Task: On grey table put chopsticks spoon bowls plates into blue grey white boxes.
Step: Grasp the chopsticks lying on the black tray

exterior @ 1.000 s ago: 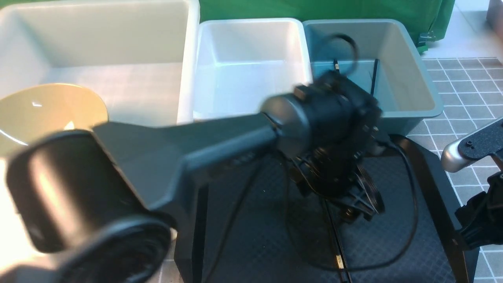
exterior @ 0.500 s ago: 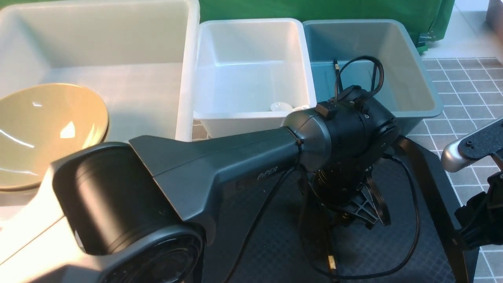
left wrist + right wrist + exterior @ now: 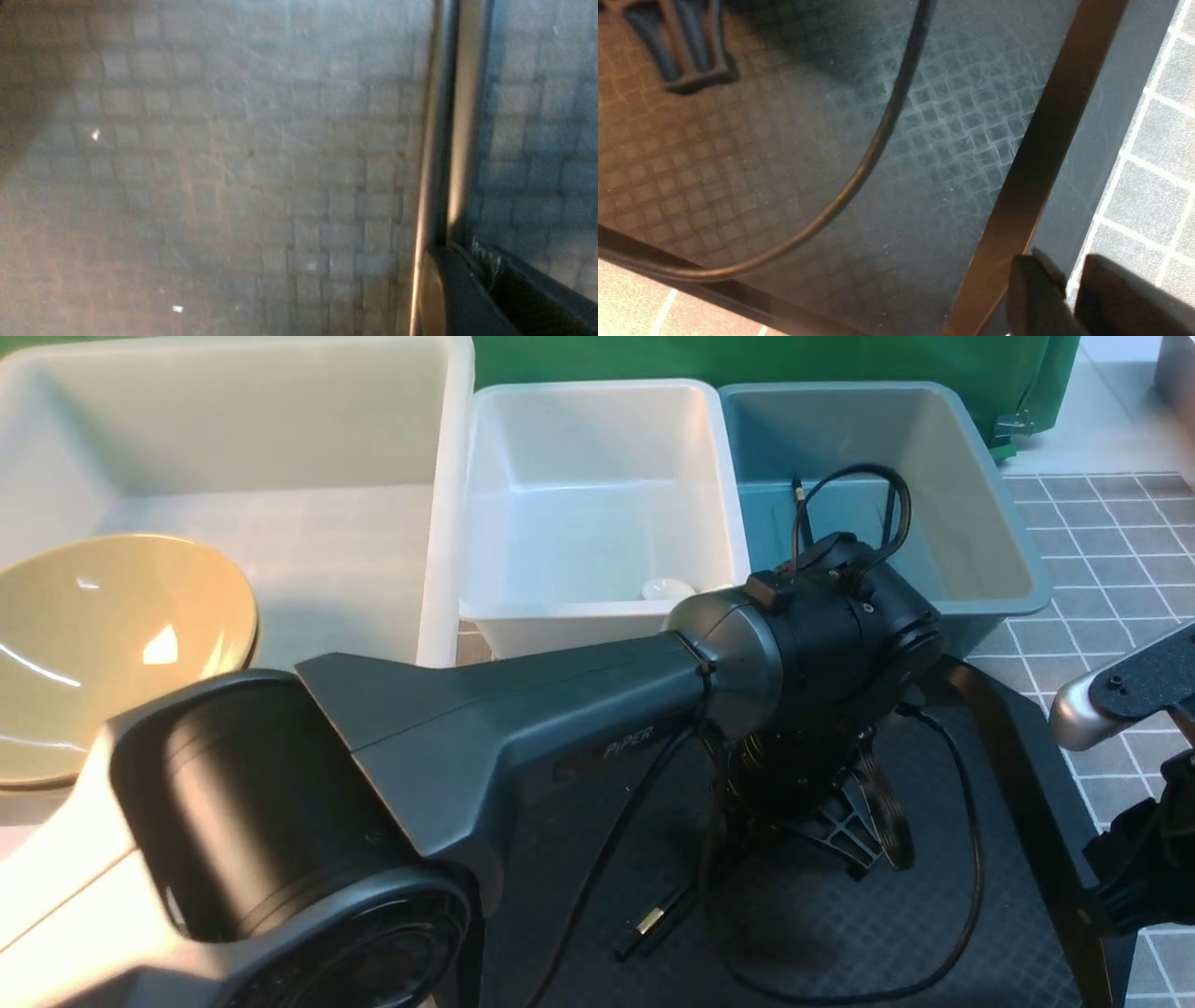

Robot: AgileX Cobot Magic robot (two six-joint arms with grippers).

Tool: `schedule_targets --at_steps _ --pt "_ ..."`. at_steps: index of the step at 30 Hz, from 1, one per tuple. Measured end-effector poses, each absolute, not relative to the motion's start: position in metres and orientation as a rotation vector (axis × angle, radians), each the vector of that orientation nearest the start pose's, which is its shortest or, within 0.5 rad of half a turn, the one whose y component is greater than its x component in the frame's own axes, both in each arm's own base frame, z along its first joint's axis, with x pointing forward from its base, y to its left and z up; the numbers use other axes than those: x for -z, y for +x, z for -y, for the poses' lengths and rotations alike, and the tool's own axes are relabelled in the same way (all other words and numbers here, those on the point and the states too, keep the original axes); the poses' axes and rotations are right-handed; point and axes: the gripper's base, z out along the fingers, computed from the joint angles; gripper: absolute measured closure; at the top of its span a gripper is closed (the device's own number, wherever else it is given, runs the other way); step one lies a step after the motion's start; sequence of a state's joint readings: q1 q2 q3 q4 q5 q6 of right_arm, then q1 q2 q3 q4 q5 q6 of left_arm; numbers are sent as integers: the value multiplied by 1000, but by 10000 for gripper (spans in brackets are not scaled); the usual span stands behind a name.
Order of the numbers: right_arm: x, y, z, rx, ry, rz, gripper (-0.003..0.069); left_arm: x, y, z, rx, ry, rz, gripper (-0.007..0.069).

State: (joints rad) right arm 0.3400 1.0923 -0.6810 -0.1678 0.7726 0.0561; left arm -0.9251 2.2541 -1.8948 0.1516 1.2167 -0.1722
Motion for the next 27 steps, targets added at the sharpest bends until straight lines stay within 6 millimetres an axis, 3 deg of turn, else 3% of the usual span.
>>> schedule_targets --at_steps 6,9,13,16,22,27 --pt "-259 179 -52 55 -485 -2568 480 -216 286 357 -54 1148 -2703 636" --pt "-263 176 -51 51 -480 -2549 475 -218 287 356 -43 1145 -2705 636" --pt "-265 175 -51 49 -477 -2539 474 -211 287 357 -29 1148 -2729 627" --pt "-265 175 -51 48 -476 -2536 471 -202 289 358 -44 1164 -2743 566" --pt "-265 175 -51 49 -477 -2535 464 -184 291 360 -78 1209 -2757 363" --pt "-266 175 -51 48 -476 -2532 459 -166 294 362 -115 1232 -2774 330"
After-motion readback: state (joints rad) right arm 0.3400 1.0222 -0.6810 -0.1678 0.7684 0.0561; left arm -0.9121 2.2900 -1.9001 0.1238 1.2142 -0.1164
